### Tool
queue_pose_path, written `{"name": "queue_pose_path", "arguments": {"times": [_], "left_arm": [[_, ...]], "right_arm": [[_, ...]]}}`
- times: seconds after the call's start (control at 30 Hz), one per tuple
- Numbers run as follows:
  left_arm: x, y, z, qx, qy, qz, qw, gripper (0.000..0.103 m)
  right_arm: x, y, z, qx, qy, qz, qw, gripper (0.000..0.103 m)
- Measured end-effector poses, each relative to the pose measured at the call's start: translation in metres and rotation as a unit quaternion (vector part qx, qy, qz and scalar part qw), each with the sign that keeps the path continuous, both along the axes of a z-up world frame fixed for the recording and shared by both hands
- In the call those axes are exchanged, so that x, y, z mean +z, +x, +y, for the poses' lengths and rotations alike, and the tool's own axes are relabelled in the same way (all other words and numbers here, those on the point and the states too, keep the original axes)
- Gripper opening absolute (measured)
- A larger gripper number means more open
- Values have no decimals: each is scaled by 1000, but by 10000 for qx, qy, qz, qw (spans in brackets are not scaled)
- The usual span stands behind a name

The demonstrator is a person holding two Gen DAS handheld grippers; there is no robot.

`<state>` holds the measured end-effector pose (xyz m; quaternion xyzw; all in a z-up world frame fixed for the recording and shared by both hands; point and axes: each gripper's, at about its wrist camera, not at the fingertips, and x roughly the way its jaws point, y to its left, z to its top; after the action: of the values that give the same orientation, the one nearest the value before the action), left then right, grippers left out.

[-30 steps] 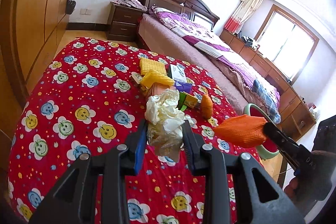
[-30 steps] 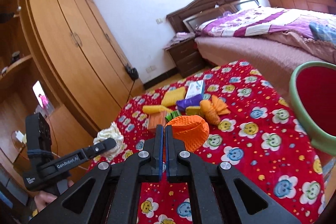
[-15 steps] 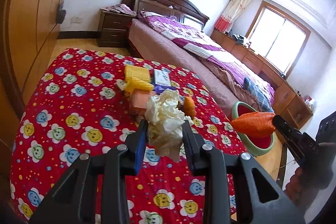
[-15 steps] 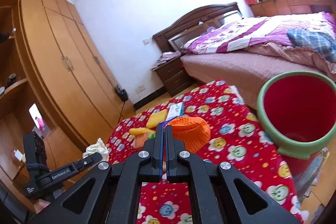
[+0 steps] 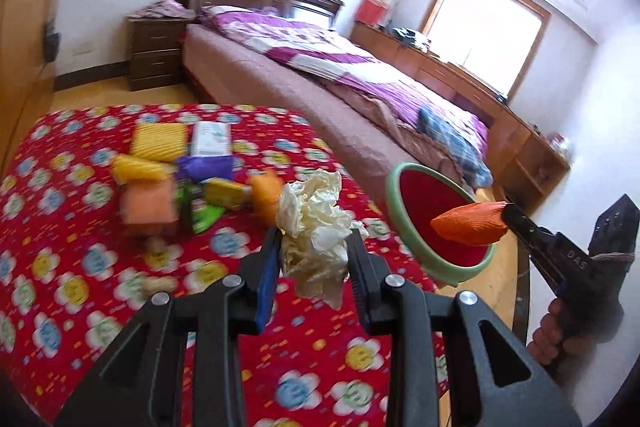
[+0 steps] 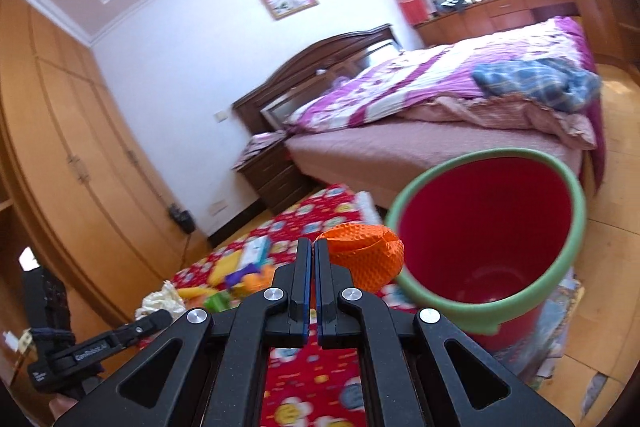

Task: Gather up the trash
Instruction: 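Carry the tissue toward the bucket while the right tool drops the orange mesh bag inside, then open the left tool over the green-rimmed bucket to drop the tissue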

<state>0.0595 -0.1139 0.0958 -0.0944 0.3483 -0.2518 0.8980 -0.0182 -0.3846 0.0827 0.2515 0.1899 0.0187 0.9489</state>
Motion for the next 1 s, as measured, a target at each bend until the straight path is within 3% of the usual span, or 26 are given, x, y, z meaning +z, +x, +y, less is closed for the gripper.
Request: {"name": "queue_pose_path", "arguments": {"times": [0.23,0.63,1.0], "left_arm": [[-6,27,-66,-603,183,79,9980,33],[-30,66,-179,-1422,491,369,9879,33],[-49,91,-224,-1697,677,497,9819,35]], "right_arm": [[-24,15,-42,-491,64,345,9982,1],[-57,34,-97,-828,142,791,9933,2],[-60,52,-108,-716,-35,870,9936,4]]}}
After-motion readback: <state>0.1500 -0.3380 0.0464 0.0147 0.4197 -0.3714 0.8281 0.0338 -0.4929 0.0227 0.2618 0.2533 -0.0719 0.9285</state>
